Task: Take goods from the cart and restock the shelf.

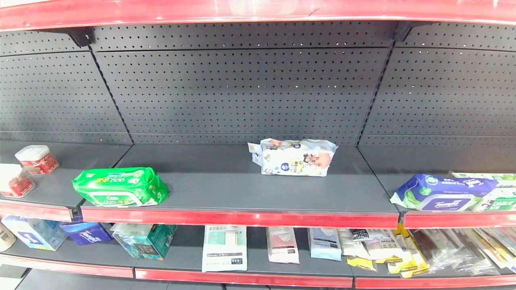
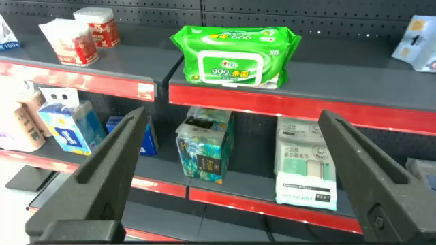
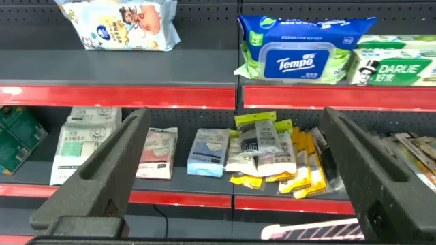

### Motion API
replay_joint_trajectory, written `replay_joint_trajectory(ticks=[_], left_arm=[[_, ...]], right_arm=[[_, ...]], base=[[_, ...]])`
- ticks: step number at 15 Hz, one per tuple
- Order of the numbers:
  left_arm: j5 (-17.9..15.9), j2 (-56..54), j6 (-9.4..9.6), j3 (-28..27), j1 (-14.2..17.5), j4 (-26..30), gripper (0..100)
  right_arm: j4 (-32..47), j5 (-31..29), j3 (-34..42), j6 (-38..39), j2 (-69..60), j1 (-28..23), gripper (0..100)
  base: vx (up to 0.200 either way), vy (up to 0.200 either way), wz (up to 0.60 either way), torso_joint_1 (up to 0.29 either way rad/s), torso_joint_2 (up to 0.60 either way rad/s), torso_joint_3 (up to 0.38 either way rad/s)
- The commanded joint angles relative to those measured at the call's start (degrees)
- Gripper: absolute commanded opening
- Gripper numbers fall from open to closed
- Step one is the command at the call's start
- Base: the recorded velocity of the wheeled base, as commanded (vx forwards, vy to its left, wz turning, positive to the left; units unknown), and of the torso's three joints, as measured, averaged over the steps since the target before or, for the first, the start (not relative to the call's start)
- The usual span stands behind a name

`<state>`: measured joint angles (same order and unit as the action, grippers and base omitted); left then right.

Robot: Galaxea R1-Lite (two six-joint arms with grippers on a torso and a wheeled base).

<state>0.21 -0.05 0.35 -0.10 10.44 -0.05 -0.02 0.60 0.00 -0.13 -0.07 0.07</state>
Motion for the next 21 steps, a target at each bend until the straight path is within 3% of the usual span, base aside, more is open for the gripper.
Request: replay_joint_trajectory(ticks=[1, 21], left_arm=[[-0.03, 0.05, 0.00, 0.01, 0.02, -0.04, 100], [-0.03, 0.05, 0.09, 0.01, 0.02, -0.04, 100]], right_arm=[[0.02, 0.11, 0.00, 0.05, 0.07, 0.01, 100], [0.02, 0.19, 0.00, 0.22, 0.07, 0.01, 100]], base=[[0.000, 0.000, -0.60, -0.022, -0.01, 0.002], [0.000, 0.000, -0.57, 0.002, 0.00, 0.003]])
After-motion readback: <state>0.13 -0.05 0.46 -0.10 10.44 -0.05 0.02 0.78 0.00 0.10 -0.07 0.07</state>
